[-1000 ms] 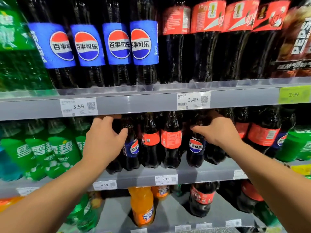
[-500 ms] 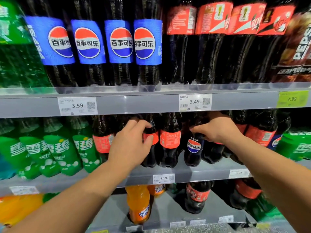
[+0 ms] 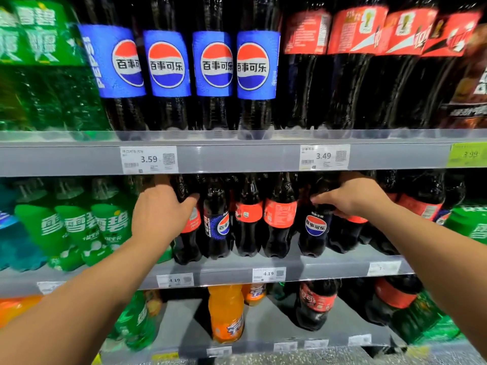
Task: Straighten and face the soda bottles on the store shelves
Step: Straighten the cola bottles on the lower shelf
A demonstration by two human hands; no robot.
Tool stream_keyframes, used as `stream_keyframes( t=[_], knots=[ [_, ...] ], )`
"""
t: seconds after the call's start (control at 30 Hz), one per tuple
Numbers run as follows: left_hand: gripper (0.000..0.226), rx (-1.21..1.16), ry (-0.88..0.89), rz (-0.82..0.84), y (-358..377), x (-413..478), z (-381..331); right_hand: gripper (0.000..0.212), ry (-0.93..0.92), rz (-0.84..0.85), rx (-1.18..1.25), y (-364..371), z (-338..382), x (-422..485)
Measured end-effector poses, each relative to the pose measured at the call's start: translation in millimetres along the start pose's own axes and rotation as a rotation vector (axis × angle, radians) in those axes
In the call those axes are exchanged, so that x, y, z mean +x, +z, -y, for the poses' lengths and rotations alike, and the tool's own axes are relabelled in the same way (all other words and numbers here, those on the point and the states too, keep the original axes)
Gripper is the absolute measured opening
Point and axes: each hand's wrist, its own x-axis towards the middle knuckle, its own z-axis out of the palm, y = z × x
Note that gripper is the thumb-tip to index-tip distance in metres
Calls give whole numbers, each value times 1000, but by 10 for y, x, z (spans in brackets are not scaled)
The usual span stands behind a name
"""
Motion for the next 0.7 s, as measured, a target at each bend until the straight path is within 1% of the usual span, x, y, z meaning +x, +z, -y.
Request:
stream_keyframes(
  t=[0.07, 0.13, 0.17, 0.2, 0.23, 0.27, 0.3, 0.37, 0.47, 0.53, 0.6, 0.7],
  knots=[
    [63, 20, 5, 52, -23, 62, -23, 40, -4, 25, 115, -9, 4, 3],
    [62, 10, 4, 56, -27, 96, -5, 37, -8, 26, 105, -5, 4, -1],
    [61, 5, 10, 46, -31, 92, 5, 33, -16, 20, 66, -7, 19, -15],
    [62, 0, 17, 37, -32, 75, 15, 28, -29, 24, -30, -2, 25, -24],
    [62, -9, 25, 25, -38, 47, 14, 27, -36, 23, -134, -10, 44, -42],
    [60, -25, 30, 11, -42, 16, 11, 33, -36, 8, -204, -3, 56, -45],
    [57, -46, 34, -3, -52, -24, 7, 41, -19, 2, -210, 2, 69, -58],
    [50, -95, 41, -13, -88, -110, -7, 54, 13, -29, -140, -3, 79, -71],
    [42, -199, 68, 3, -145, -250, 13, 62, 26, -72, -79, 9, 72, -112],
    [38, -257, 131, 4, -189, -349, 51, 63, 17, -93, -54, 19, 70, -155],
    [35, -312, 185, 11, -237, -447, 99, 59, 4, -119, -37, 33, 64, -190],
    [37, -349, 233, 40, -294, -598, 173, 55, 2, -156, -11, 55, 59, -251]
  ],
)
